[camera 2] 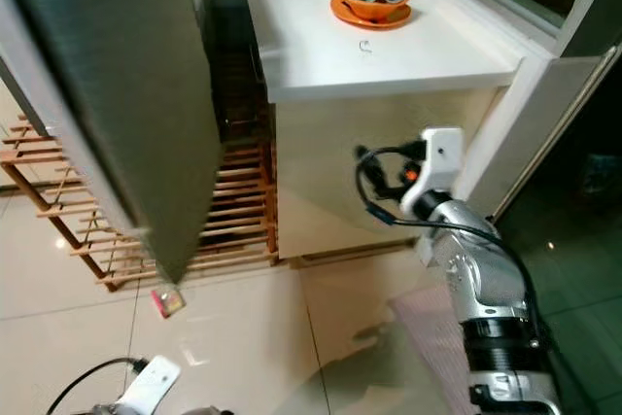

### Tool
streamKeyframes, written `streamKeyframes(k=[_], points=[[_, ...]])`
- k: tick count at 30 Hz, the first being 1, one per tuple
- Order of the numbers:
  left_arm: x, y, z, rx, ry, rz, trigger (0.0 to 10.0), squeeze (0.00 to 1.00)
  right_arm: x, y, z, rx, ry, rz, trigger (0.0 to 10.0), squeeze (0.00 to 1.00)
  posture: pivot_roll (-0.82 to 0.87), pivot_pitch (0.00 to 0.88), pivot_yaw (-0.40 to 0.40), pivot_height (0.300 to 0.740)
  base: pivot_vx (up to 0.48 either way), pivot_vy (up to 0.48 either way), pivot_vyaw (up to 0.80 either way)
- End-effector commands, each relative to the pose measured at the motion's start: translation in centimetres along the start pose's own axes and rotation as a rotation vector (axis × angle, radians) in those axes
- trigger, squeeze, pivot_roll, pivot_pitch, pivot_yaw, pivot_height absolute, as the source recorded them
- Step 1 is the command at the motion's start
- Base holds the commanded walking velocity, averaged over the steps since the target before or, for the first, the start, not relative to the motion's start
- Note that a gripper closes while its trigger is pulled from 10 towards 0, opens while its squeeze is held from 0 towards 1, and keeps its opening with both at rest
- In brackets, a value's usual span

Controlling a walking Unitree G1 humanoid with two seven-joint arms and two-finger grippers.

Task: Restocking fridge

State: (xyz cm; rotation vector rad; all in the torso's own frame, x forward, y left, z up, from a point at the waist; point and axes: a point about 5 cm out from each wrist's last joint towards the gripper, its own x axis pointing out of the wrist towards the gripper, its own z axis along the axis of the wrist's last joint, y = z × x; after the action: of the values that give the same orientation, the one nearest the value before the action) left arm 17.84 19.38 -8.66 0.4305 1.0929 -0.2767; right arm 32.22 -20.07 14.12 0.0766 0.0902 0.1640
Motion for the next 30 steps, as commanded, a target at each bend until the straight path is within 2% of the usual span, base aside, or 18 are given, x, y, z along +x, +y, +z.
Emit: streamKeyframes(k=[1, 2, 3, 4, 5, 6, 7, 8, 10, 11, 14, 15, 17, 20, 24, 30], points=[[0.1, -0.8, 4.0, -0.007, -0.185, -0.02, 10.0, 0.0, -0.1, -0.2, 0.0, 0.036, -0.034, -0.082, 10.0, 0.0, -0.09, 0.0, 0.0, 0.74, 0.0, 0.0, 0.0], [0.0, -0.9, 4.7, -0.003, -0.219, -0.022, 10.0, 0.0, -0.2, -0.2, -0.3, 0.042, -0.034, -0.093, 10.0, 0.0, -0.09, 0.0, 0.0, 0.74, 0.0, 0.0, 0.0], [-0.2, -0.3, 5.4, -0.007, -0.277, -0.025, 10.0, 0.0, -0.2, 0.1, -0.6, 0.044, -0.035, -0.094, 10.0, 0.0, -0.08, 0.0, 0.0, 0.74, 0.0, 0.0, 0.0], [-0.2, -0.3, 5.4, -0.007, -0.277, -0.025, 10.0, 0.0, -0.2, 0.1, -0.6, 0.044, -0.035, -0.094, 10.0, 0.0, -0.08, 0.0, 0.0, 0.74, 0.0, 0.0, 0.0], [-0.5, 0.2, 6.2, -0.017, -0.339, -0.026, 10.0, 0.0, -0.3, 0.3, -0.9, 0.038, -0.035, -0.095, 10.0, 0.0, -0.08, 0.0, 0.0, 0.74, 0.0, 0.0, 0.0], [-1.5, 1.1, 8.9, -0.062, -0.53, -0.018, 10.0, 0.0, -0.4, 1.1, -1.5, 0.036, -0.047, -0.087, 10.0, 0.0, -0.07, 0.0, 0.001, 0.74, 0.0, 0.0, 0.0], [-1.5, 1.1, 8.9, -0.062, -0.53, -0.018, 10.0, 0.0, -0.4, 1.1, -1.5, 0.036, -0.047, -0.087, 10.0, 0.0, -0.07, 0.0, 0.001, 0.74, 0.0, 0.0, 0.0], [-1.9, 1.3, 9.9, -0.082, -0.599, -0.012, 10.0, 0.0, -0.4, 1.4, -1.7, 0.036, -0.055, -0.088, 10.0, 0.0, -0.07, 0.0, 0.001, 0.74, 0.0, 0.0, 0.0], [-3.9, 2.2, 13.4, -0.114, -0.81, 0.028, 10.0, 0.0, -0.5, 1.9, -2.0, 0.046, -0.069, -0.089, 10.0, 0.0, -0.06, 0.0, 0.002, 0.74, 0.0, 0.0, 0.0], [-4.7, 2.5, 14.6, -0.12, -0.884, 0.039, 10.0, 0.0, -0.5, 2.1, -2.1, 0.046, -0.072, -0.093, 10.0, 0.0, -0.06, 0.0, 0.002, 0.74, 0.0, 0.0, 0.0], [-9.4, 3.9, 19.2, -0.136, -1.159, 0.112, 10.0, 0.0, -0.7, 2.9, -3.0, 0.059, -0.061, -0.087, 10.0, 0.0, -0.05, 0.0, 0.006, 0.74, 0.199, 0.251, 0.0], [-9.4, 3.9, 19.2, -0.136, -1.159, 0.112, 10.0, 0.0, -0.7, 2.9, -3.0, 0.059, -0.061, -0.087, 10.0, 0.0, -0.05, 0.0, 0.006, 0.74, 0.296, 0.379, 0.0], [-11.1, 4.3, 20.6, -0.138, -1.245, 0.128, 10.0, 0.0, -0.7, 3.3, -3.3, 0.066, -0.058, -0.077, 10.0, 0.0, -0.04, 0.0, 0.008, 0.74, 0.296, 0.379, 0.0], [-12.8, 4.7, 21.6, -0.161, -1.318, 0.147, 10.0, 0.0, -0.7, 3.8, -3.9, 0.074, -0.054, -0.066, 10.0, 0.0, -0.04, 0.0, 0.009, 0.74, 0.0, 0.471, 0.0], [-13.6, 4.6, 21.6, -0.169, -1.315, 0.153, 10.0, 0.0, -0.8, 4.0, -4.2, 0.062, -0.055, -0.054, 10.0, 0.0, -0.04, 0.0, 0.007, 0.74, 0.0, 0.48, 0.15], [-13.8, 4.5, 21.9, -0.171, -1.294, 0.157, 10.0, 0.0, -0.5, 4.5, -4.1, 0.027, -0.057, -0.02, 10.0, 0.0, -0.04, 0.0, 0.005, 0.74, 0.0, 0.48, 0.53]])
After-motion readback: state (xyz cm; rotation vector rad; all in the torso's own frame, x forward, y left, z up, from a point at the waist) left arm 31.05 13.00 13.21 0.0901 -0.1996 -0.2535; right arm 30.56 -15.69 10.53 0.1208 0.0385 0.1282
